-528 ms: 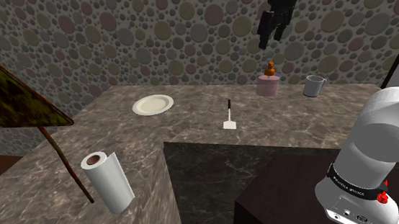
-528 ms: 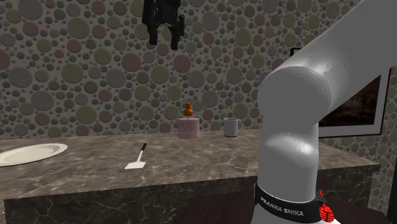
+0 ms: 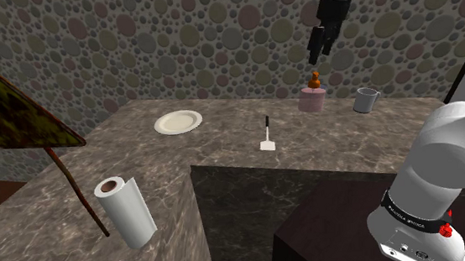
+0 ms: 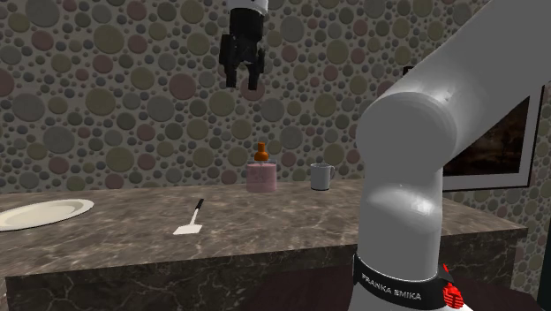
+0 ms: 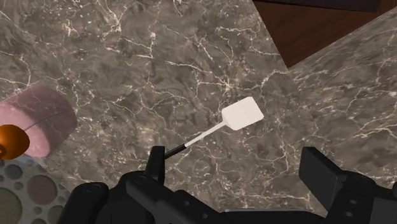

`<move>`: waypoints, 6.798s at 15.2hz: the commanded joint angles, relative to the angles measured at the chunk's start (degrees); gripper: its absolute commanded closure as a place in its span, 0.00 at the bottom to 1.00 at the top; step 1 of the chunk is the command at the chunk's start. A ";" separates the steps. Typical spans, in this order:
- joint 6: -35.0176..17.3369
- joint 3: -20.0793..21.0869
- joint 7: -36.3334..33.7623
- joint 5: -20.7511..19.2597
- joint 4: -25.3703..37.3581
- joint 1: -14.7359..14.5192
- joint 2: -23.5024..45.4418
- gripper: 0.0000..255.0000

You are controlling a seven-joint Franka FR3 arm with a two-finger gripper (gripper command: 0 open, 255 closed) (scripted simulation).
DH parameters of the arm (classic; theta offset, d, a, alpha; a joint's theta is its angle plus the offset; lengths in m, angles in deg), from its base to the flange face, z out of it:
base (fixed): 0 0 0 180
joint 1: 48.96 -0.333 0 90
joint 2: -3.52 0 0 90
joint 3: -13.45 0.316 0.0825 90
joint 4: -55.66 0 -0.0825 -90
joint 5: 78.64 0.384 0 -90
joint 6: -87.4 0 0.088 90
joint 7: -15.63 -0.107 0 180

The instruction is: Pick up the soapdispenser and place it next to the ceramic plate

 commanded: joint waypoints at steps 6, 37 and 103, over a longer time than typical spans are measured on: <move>-7.22 -9.23 11.14 -3.78 -0.72 1.03 7.22 0.00; -24.98 -29.26 63.50 22.82 29.74 7.77 67.01 0.00; 5.81 -32.61 59.42 16.59 55.07 7.52 59.96 1.00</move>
